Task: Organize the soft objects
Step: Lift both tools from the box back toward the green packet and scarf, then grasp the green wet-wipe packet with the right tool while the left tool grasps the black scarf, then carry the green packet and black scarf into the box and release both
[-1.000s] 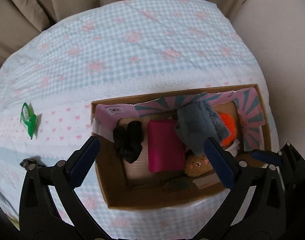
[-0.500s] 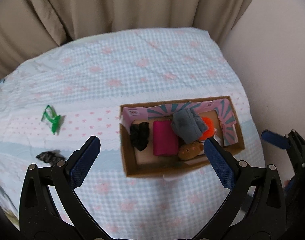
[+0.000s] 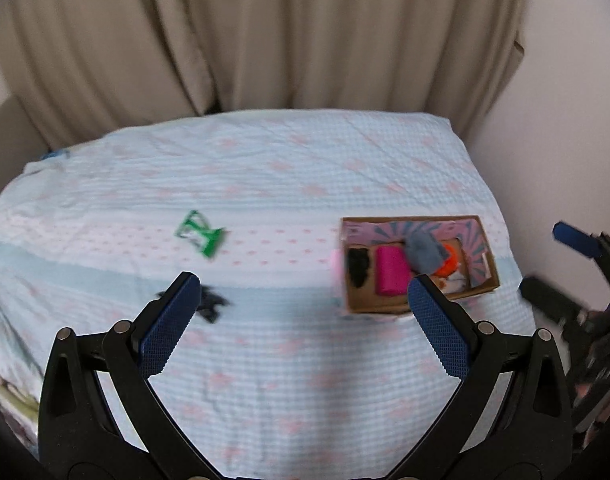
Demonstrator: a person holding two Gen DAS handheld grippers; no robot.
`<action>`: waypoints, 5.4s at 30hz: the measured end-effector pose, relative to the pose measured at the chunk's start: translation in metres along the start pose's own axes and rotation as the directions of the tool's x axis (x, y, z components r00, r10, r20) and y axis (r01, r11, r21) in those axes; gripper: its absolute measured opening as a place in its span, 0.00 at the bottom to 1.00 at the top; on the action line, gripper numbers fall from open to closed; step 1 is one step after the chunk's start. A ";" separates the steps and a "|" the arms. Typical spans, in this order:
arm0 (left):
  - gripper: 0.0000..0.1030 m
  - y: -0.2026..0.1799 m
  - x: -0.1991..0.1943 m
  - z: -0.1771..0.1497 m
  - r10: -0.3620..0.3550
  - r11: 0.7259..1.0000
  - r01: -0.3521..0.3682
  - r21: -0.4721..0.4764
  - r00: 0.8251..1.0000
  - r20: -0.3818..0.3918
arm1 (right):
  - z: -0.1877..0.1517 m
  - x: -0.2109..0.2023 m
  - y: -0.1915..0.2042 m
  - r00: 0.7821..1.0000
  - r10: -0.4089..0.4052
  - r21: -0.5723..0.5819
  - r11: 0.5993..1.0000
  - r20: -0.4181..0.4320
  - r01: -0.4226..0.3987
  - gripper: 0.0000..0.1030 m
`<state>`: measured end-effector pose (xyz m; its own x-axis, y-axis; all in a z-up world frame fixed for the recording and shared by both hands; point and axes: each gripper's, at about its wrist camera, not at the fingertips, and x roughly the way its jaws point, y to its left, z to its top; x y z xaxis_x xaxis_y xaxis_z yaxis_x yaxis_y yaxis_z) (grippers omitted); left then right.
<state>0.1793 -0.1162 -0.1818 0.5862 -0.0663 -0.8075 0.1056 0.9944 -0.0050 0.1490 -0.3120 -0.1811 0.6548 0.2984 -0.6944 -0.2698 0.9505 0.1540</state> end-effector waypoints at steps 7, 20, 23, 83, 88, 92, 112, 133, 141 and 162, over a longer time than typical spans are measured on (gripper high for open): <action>1.00 0.093 -0.030 -0.027 0.032 0.997 -0.030 -0.064 0.999 0.020 | 0.027 -0.004 0.073 0.999 -0.017 0.032 0.999 0.048 0.015 1.00; 1.00 0.225 0.015 -0.051 0.066 0.947 -0.088 -0.310 0.995 -0.081 | 0.072 0.097 0.188 0.991 0.133 0.012 0.991 -0.005 -0.132 1.00; 1.00 0.234 0.043 -0.057 0.044 0.933 -0.084 -0.350 0.992 -0.120 | 0.081 0.132 0.203 0.988 0.152 -0.023 0.988 -0.042 -0.153 1.00; 0.40 0.264 0.335 -0.140 -0.019 0.644 -0.169 -0.746 0.972 -0.236 | 0.028 0.518 0.246 0.905 0.045 -0.461 0.849 -0.423 -0.258 0.32; 0.39 0.263 0.318 -0.137 -0.017 0.672 -0.151 -0.725 0.976 -0.219 | 0.035 0.487 0.241 0.918 0.063 -0.423 0.874 -0.391 -0.240 0.32; 0.39 0.260 0.293 -0.123 -0.010 0.705 -0.128 -0.697 0.981 -0.191 | 0.041 0.454 0.230 0.928 0.076 -0.369 0.903 -0.364 -0.219 0.32; 0.39 0.151 0.131 0.023 -0.166 0.953 0.168 -0.250 0.986 0.031 | 0.074 0.178 0.108 0.991 -0.061 0.117 0.990 -0.116 0.075 0.32; 0.39 -0.117 0.159 0.032 -0.299 0.954 0.297 -0.034 0.947 -0.120 | 0.001 0.075 -0.128 0.968 -0.151 0.282 0.938 -0.201 0.204 0.32; 0.40 -0.165 0.241 0.012 -0.240 0.965 0.260 0.034 0.928 -0.286 | -0.027 0.123 -0.202 0.948 -0.086 0.351 0.916 -0.305 0.196 0.32; 1.00 -0.193 0.313 -0.003 -0.095 0.952 0.208 0.225 0.898 -0.430 | -0.054 0.222 -0.233 0.900 0.069 0.425 0.895 -0.430 0.134 0.83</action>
<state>0.3401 -0.3288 -0.4356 0.1707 -0.1181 -0.9782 0.4035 0.9141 -0.0400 0.3191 -0.4715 -0.4092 0.2673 0.2971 -0.9167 0.1464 0.9277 0.3434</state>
